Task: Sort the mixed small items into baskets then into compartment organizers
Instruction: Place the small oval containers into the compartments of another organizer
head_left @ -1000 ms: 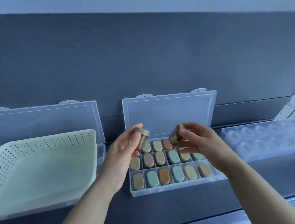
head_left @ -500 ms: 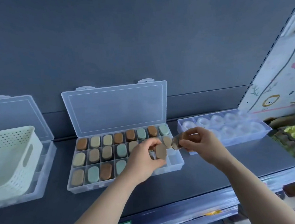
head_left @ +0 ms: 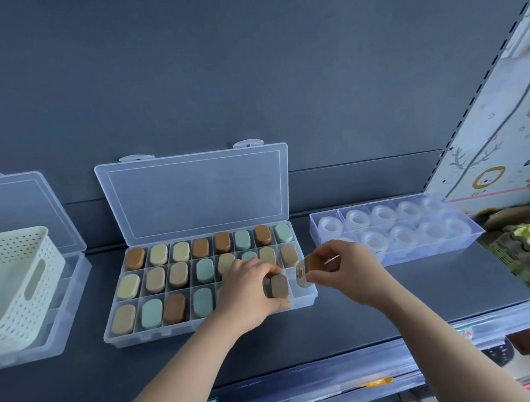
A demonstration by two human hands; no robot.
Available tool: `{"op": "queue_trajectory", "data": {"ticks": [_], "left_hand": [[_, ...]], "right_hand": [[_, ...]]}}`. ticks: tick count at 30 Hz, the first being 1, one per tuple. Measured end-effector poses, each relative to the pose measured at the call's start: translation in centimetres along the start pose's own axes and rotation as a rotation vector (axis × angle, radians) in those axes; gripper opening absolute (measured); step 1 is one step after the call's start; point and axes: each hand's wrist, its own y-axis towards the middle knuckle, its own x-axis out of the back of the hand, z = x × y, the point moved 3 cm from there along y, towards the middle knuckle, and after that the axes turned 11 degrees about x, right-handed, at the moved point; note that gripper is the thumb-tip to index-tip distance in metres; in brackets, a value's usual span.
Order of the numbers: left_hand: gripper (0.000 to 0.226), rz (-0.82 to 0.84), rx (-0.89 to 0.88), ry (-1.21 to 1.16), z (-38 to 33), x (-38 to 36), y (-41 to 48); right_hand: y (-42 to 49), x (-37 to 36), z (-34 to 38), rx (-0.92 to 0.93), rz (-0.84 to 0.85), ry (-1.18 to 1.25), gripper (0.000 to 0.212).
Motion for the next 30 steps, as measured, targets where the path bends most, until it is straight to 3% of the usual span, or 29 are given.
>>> {"op": "queue_trajectory", "data": {"ticks": [7,13,21,30], "left_hand": [[0.058,-0.073,0.027,-0.053,1.0,0.8,-0.7],[0.051,-0.068,0.042,0.090,2.6,1.9,-1.7],[0.052,-0.072,0.011,0.127,2.4,2.2,-2.1],[0.043,-0.361,0.012,0.134,6.2,9.4,-5.9]], "right_hand": [[0.5,-1.6,0.3,0.105,0.092,-0.190,0.017],[0.6,-3.0,0.5,0.166,0.151,-0.379,0.028],[0.3,-3.1,0.8,0.171,0.140,-0.392,0.037],[1.9,-6.0,9.5,0.445,0.086,-0.448,0.037]]}}
